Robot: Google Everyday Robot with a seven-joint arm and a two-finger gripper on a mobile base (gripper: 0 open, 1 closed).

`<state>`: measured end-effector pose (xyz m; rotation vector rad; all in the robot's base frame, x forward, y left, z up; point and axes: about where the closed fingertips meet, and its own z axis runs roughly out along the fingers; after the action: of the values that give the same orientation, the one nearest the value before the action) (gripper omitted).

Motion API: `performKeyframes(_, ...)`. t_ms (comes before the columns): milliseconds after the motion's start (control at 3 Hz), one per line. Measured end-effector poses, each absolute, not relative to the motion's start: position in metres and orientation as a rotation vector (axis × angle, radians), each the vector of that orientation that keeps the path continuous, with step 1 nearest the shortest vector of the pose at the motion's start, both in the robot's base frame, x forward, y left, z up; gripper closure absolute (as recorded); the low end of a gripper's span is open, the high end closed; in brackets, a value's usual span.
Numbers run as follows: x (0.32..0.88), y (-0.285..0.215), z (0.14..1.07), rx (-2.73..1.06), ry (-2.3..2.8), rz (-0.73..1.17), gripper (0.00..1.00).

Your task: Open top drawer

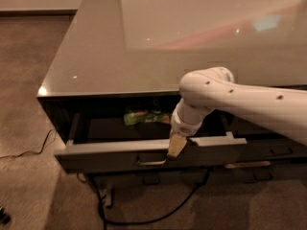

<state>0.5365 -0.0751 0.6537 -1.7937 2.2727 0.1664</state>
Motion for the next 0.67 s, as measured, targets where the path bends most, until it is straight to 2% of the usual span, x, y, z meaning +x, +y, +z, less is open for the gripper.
performKeyframes(333,0.5312,-0.0767,0.655,-1.794,2.275,0.166,0.86)
performKeyframes(667,0.5241,-0.0768,0.6595,-1.799,2.279,0.161,0.63)
